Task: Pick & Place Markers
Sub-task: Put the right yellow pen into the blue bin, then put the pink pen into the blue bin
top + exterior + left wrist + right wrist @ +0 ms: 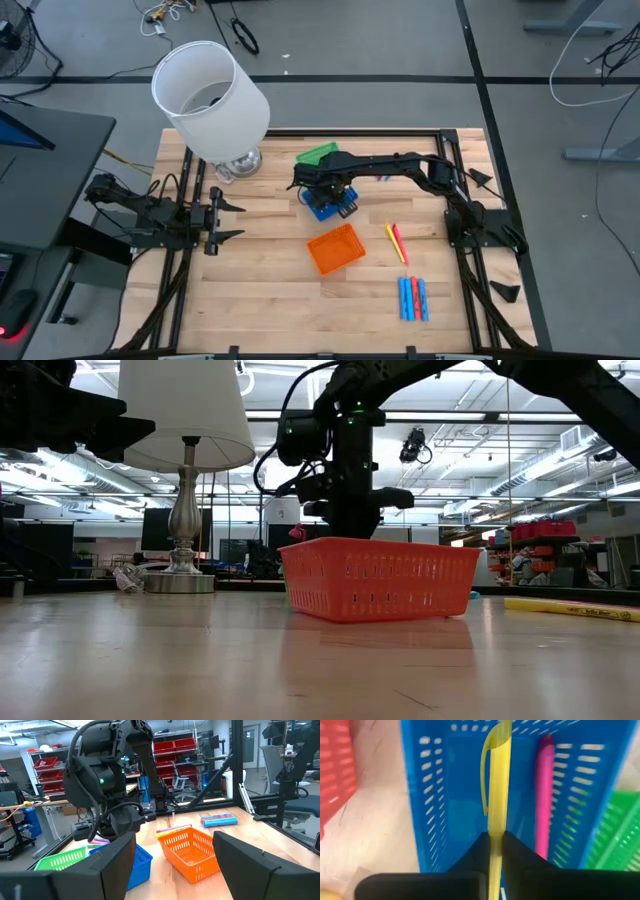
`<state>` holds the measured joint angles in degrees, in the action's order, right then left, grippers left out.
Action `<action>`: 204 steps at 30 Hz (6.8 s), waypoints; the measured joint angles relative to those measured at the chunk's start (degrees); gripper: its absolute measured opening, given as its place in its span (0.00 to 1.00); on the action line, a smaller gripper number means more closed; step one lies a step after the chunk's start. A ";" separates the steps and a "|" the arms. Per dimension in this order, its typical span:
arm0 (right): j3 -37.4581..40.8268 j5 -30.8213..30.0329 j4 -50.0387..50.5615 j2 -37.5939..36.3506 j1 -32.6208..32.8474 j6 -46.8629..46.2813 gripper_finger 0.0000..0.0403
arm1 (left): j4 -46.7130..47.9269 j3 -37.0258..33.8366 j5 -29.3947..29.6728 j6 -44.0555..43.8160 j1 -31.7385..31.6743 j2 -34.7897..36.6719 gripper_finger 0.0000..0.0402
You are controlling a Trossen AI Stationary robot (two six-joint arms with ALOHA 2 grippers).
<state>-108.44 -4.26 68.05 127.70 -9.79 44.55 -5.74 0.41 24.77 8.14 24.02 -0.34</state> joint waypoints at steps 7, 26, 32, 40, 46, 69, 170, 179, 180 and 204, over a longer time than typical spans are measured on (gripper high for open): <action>0.00 -6.82 -0.24 -0.09 0.05 -3.82 0.17 | 0.00 0.00 0.00 0.00 0.00 -0.02 0.68; -0.80 -6.86 -1.07 -1.83 0.21 -5.86 0.39 | 0.00 -0.01 0.00 0.01 -0.01 0.00 0.68; -2.06 -6.75 -2.51 -5.96 -0.92 -24.52 0.37 | 0.00 0.01 0.00 0.00 0.00 -0.01 0.68; -2.10 -6.69 -2.72 -9.66 -2.84 -58.36 0.37 | 0.00 0.00 -0.01 0.02 0.01 -0.01 0.68; -2.10 -6.73 -2.98 -10.53 -3.53 -75.45 0.37 | 0.00 0.00 0.00 0.00 -0.01 0.00 0.68; 10.79 -3.46 -3.45 -16.74 -1.75 -93.92 0.37 | 0.02 -0.01 0.00 0.00 0.01 -0.01 0.68; 68.83 5.21 -24.89 -40.89 26.94 -129.57 0.26 | 0.02 0.00 0.00 0.00 0.00 0.00 0.68; 68.83 5.25 -25.51 -41.16 26.94 -129.57 0.03 | 0.02 -0.01 0.00 0.00 0.01 0.00 0.68; 68.83 5.25 -25.53 -41.27 26.94 -129.57 0.03 | 0.00 -0.01 0.00 0.00 0.01 -0.01 0.68; 59.54 5.23 -9.58 -45.94 25.56 -96.57 0.05 | 0.00 -0.01 0.00 0.00 0.00 0.00 0.68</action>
<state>-48.90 0.97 58.47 81.76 15.77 -52.01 -5.74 0.40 24.77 8.14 24.02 -0.35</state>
